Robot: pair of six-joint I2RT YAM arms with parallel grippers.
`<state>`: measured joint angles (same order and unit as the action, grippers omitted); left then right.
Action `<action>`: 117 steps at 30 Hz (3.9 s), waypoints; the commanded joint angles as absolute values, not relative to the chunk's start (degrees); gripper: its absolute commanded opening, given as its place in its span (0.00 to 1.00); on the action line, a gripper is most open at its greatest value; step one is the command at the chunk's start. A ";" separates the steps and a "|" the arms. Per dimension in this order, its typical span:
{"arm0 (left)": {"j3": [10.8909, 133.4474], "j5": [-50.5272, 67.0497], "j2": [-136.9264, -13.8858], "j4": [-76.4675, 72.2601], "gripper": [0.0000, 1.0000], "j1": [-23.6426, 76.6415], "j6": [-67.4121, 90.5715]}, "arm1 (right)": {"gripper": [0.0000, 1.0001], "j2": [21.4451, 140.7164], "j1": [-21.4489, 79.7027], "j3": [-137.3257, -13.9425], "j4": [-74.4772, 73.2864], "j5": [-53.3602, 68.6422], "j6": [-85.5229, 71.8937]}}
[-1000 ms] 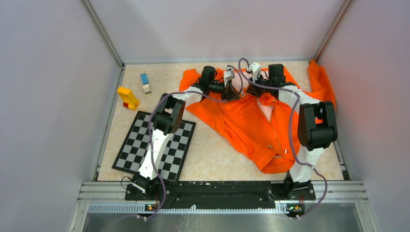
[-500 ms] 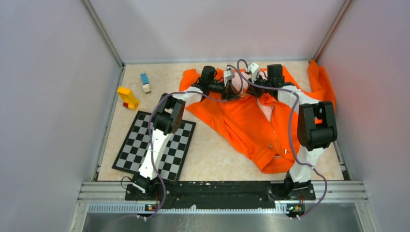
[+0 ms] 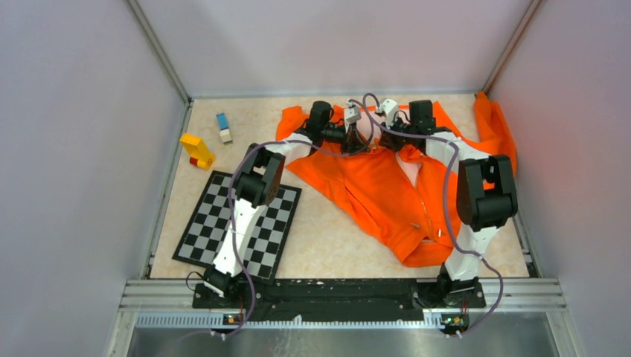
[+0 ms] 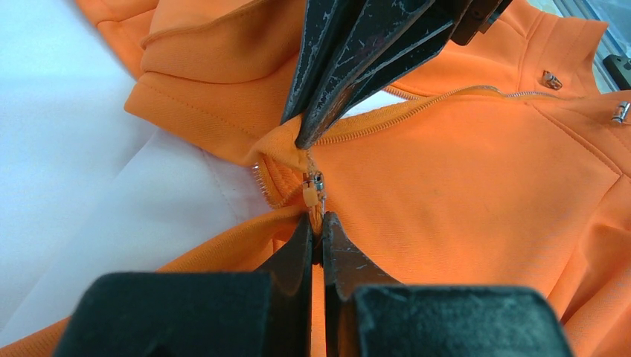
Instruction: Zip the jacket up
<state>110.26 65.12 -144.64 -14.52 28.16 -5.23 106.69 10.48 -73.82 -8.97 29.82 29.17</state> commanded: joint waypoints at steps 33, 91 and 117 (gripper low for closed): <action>112.83 64.97 -143.31 -15.92 0.00 27.95 -2.20 | 0.00 105.19 12.13 -74.50 -6.85 33.95 25.62; 104.15 72.85 -139.88 -33.60 0.00 28.41 8.91 | 0.00 113.65 7.64 -75.49 6.31 60.82 20.14; 89.38 50.71 -133.36 -55.50 0.56 23.96 52.38 | 0.00 113.90 6.43 -74.37 10.24 59.88 15.31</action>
<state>90.11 56.25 -134.21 -50.87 23.40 40.97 113.75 6.50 -73.91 6.09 58.33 16.69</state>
